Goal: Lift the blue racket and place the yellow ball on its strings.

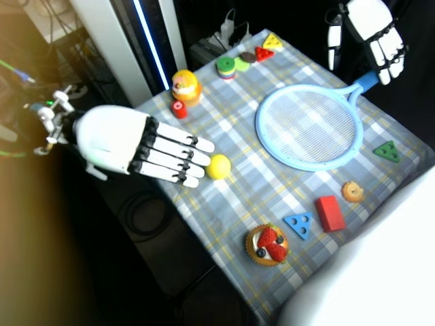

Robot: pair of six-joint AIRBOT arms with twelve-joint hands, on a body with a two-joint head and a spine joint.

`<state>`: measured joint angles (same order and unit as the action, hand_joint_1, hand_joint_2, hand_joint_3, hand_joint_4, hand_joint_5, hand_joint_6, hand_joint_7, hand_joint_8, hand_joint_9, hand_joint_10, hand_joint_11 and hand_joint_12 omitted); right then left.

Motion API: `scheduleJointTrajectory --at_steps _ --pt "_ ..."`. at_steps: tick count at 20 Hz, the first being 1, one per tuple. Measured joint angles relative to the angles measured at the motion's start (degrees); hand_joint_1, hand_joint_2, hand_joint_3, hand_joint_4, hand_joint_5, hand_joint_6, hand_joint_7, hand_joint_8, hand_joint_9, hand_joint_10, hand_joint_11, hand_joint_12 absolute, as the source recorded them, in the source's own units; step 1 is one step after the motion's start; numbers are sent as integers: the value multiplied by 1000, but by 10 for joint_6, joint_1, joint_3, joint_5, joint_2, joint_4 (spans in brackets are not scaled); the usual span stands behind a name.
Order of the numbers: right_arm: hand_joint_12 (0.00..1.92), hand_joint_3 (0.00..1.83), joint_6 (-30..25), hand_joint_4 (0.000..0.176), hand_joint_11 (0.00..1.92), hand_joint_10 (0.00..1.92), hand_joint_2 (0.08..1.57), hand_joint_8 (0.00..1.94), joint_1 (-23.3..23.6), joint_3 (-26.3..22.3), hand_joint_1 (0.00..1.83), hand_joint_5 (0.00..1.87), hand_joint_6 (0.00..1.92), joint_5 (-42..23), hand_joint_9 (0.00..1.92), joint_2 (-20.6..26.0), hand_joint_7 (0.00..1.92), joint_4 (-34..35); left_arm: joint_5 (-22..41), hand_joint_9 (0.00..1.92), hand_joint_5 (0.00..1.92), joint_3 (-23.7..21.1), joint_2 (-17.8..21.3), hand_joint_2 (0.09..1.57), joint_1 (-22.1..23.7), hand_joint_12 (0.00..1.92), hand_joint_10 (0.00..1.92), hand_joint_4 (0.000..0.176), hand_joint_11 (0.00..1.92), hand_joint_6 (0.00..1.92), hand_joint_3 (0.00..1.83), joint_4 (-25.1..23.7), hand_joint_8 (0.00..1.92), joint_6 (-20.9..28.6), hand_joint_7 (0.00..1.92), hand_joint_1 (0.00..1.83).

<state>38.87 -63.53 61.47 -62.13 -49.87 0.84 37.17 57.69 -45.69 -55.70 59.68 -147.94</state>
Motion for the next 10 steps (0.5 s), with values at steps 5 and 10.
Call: scheduleJointTrajectory --at_steps 5,10 --pt "415 0 0 0 495 0 1263 0 -3 3 1008 477 0 11 591 -4 509 1 -55 146 59 59 -38 928 34 427 2 176 0 2 4 69 6 -105 198 988" --pt "397 3 -1 0 491 0 1272 0 -7 6 1042 477 0 17 574 -7 487 -2 -108 139 132 117 -81 959 64 409 1 176 0 11 2 143 2 -177 185 890"
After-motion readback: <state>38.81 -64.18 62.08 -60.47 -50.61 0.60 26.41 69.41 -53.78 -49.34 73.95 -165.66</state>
